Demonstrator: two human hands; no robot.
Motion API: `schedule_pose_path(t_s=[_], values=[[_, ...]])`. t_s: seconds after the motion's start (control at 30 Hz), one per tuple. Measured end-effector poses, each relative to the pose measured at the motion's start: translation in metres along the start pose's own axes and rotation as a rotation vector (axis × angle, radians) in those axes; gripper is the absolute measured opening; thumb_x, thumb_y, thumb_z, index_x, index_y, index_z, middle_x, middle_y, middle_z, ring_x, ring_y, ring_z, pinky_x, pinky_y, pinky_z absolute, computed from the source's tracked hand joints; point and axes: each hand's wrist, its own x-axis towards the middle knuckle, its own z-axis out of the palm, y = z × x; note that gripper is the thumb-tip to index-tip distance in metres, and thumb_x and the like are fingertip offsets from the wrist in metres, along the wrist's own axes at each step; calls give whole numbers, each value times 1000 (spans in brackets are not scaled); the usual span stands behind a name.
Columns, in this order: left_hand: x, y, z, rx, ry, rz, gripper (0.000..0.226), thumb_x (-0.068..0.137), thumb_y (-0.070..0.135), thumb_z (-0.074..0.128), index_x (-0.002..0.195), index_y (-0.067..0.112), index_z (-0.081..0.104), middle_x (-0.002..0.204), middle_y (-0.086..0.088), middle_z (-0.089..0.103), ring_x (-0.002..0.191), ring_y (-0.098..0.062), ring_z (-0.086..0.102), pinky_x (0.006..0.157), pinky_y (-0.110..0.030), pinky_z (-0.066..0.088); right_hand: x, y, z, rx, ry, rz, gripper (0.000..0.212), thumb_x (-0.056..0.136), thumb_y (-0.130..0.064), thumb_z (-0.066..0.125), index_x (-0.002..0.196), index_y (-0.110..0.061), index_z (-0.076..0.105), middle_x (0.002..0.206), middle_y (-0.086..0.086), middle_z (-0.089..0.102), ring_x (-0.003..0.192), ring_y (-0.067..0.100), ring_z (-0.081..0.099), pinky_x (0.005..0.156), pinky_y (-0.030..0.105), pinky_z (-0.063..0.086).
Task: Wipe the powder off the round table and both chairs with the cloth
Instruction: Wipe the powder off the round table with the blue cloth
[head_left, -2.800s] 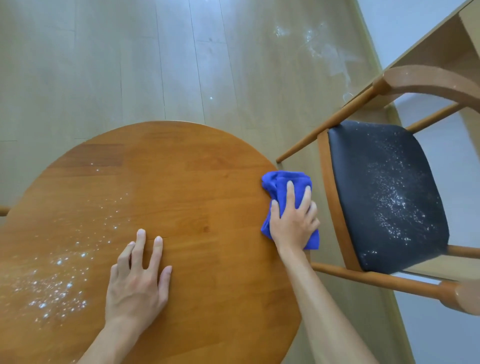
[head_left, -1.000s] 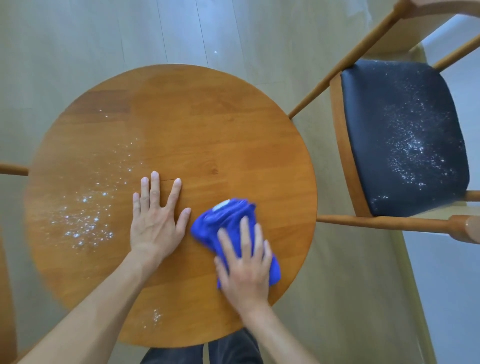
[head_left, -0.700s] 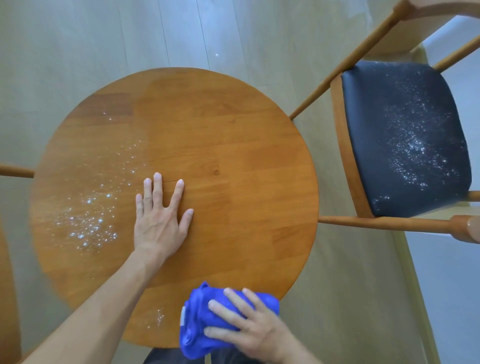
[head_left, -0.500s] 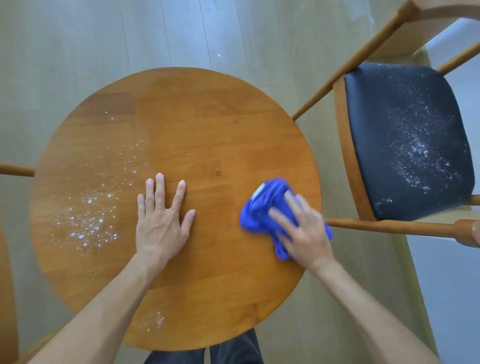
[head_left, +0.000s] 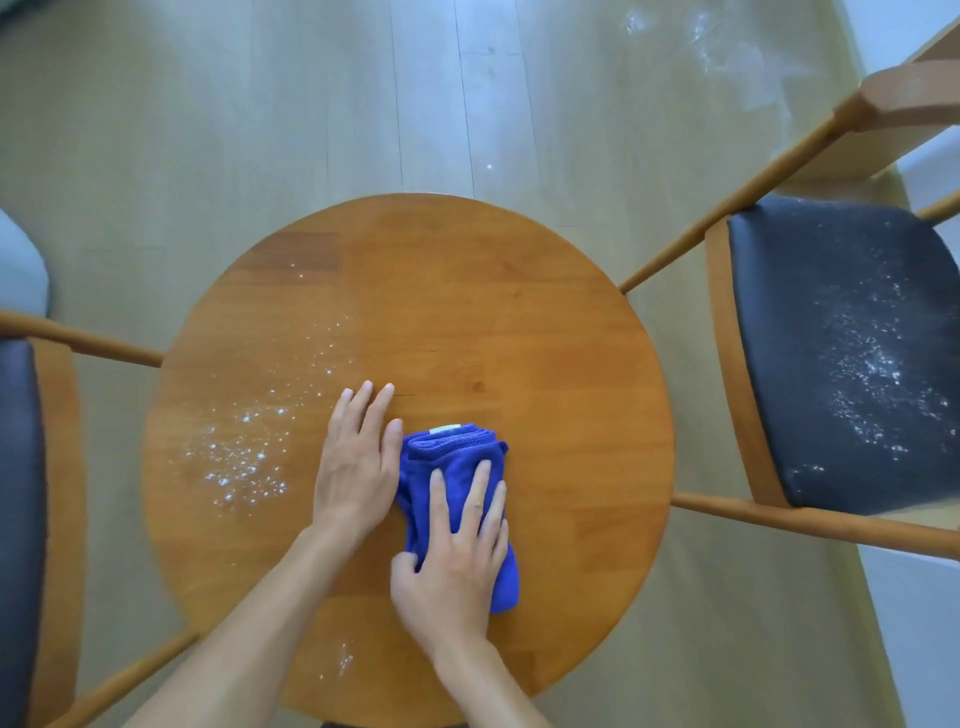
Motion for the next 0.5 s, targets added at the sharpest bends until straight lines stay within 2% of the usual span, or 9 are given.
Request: schedule_pose_path(t_s=[0.07,0.1,0.2,0.3,0.37,0.4,0.43,0.5], values=[[-5,6,-1,-52,44,-48,45,102,27,38,147,24,35,156,2,27,146,-13,10,117,-34,16,4,11,-6,13,-111,-56,90,72,-19,40,154,-31,4,152,4,-37,142,29,-32,120,49,3],[-9,7,-1,-59,63,-68,46,101,26,39,147,23,35,155,2,27,146,-14,11,117,-35,17,6,13,-10,15,-163,-98,90,74,-16,37,154,-30,-2,148,1,-45,138,26,-39,119,47,-2],[-19,11,1,-53,119,-113,46,100,21,41,146,20,36,154,0,28,145,-17,14,117,-37,20,22,-1,-20,6,-198,-226,86,79,-7,36,154,-26,-2,146,3,-45,136,27,-42,118,45,-10],[-22,11,-3,12,206,-126,46,97,15,47,142,14,42,152,-9,30,142,-27,20,116,-42,22,47,-24,-33,269,-235,-275,75,86,1,40,154,-22,19,158,0,-24,145,23,-24,120,36,-4],[-30,11,-1,81,247,-135,48,94,17,54,141,12,45,150,-16,31,139,-35,25,113,-47,25,62,-14,-48,501,-233,-223,69,82,10,40,147,-15,38,161,-2,4,149,17,2,117,17,9],[-35,13,3,115,241,-129,52,92,22,57,141,13,44,151,-18,29,139,-37,25,113,-50,26,69,1,-54,541,-165,-199,66,81,12,40,143,-13,45,158,-4,17,148,16,13,115,12,13],[-41,16,9,147,217,-120,57,90,29,60,143,16,42,152,-19,26,140,-38,23,113,-52,25,77,17,-60,489,-42,-193,62,83,12,43,140,-11,49,154,-6,24,147,18,20,116,17,17],[-47,27,23,196,167,-97,68,87,41,61,147,22,36,156,-21,15,143,-39,18,113,-55,23,96,54,-70,190,176,-224,50,91,-1,53,139,-10,50,155,3,28,146,28,21,119,42,21]])
